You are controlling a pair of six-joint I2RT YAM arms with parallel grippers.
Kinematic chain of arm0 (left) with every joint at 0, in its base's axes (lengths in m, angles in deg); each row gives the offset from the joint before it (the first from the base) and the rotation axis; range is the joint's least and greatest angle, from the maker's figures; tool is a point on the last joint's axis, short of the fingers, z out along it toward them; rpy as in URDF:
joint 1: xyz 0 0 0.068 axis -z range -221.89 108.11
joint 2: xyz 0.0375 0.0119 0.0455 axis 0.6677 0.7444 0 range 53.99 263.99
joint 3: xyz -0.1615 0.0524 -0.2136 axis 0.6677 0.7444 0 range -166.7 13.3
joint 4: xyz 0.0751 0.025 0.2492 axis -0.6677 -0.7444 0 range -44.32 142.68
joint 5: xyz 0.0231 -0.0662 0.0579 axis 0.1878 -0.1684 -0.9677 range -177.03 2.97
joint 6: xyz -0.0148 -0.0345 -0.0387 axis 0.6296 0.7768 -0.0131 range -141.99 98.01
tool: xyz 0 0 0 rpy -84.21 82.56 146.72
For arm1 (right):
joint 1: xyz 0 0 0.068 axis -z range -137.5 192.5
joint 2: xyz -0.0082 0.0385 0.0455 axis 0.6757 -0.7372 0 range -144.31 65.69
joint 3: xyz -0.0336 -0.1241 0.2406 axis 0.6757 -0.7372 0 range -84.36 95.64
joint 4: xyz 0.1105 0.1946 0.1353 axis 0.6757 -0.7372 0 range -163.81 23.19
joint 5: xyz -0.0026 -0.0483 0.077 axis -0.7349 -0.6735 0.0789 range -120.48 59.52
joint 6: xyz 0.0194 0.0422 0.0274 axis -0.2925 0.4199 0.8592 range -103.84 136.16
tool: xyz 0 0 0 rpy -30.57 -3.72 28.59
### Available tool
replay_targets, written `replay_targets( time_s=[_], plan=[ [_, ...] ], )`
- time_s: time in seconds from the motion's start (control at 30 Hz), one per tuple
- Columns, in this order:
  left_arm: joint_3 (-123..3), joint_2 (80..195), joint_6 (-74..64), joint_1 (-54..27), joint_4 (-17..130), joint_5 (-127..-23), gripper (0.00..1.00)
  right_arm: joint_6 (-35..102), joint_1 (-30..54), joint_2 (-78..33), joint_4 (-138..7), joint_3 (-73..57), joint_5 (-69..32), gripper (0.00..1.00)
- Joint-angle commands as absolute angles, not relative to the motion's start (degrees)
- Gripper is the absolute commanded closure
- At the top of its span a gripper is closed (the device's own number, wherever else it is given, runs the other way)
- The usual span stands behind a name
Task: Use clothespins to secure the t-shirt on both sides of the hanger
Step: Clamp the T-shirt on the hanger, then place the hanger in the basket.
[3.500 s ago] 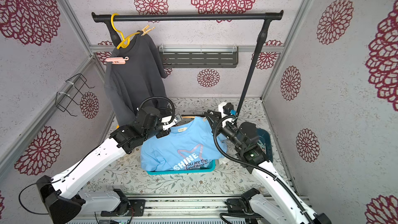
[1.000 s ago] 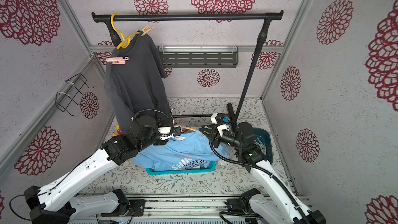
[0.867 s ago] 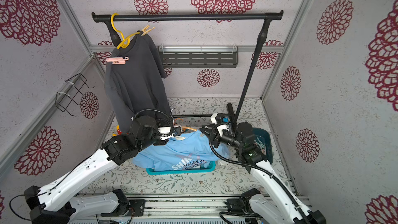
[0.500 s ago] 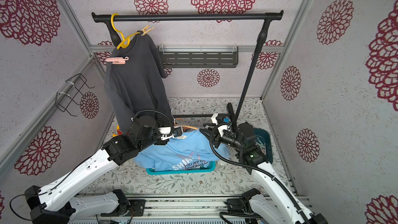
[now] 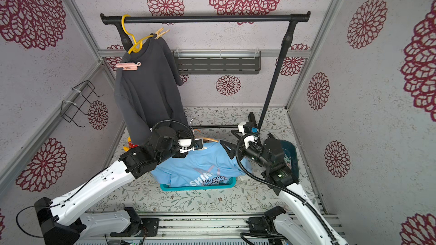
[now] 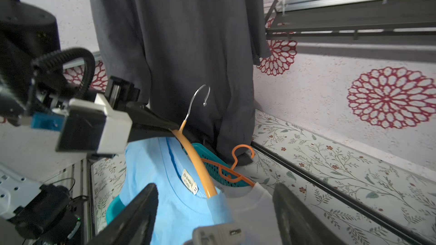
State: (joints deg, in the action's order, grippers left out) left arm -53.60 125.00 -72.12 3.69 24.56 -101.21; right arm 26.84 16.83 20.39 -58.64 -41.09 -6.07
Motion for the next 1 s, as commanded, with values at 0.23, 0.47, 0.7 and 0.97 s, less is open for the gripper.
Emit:
replay_targets(
  time_s=[0.23,0.47,0.7,0.97],
  plan=[
    [-56.33,131.40,-66.82,1.86,20.96,-98.44,1.00,44.48,17.24,29.74,-76.69,-39.16,-45.61,0.36],
    [-59.51,135.56,-60.93,0.02,18.29,-94.93,1.00,44.17,23.26,22.18,-83.70,-39.40,-51.72,0.41],
    [-61.61,138.51,-56.77,-1.98,16.39,-93.38,0.93,54.73,37.60,18.49,-86.68,-44.93,-47.51,0.43],
    [-62.16,140.24,-53.85,-1.90,16.32,-93.79,0.85,59.60,49.32,16.68,-88.32,-49.39,-40.88,0.41]
  ],
)
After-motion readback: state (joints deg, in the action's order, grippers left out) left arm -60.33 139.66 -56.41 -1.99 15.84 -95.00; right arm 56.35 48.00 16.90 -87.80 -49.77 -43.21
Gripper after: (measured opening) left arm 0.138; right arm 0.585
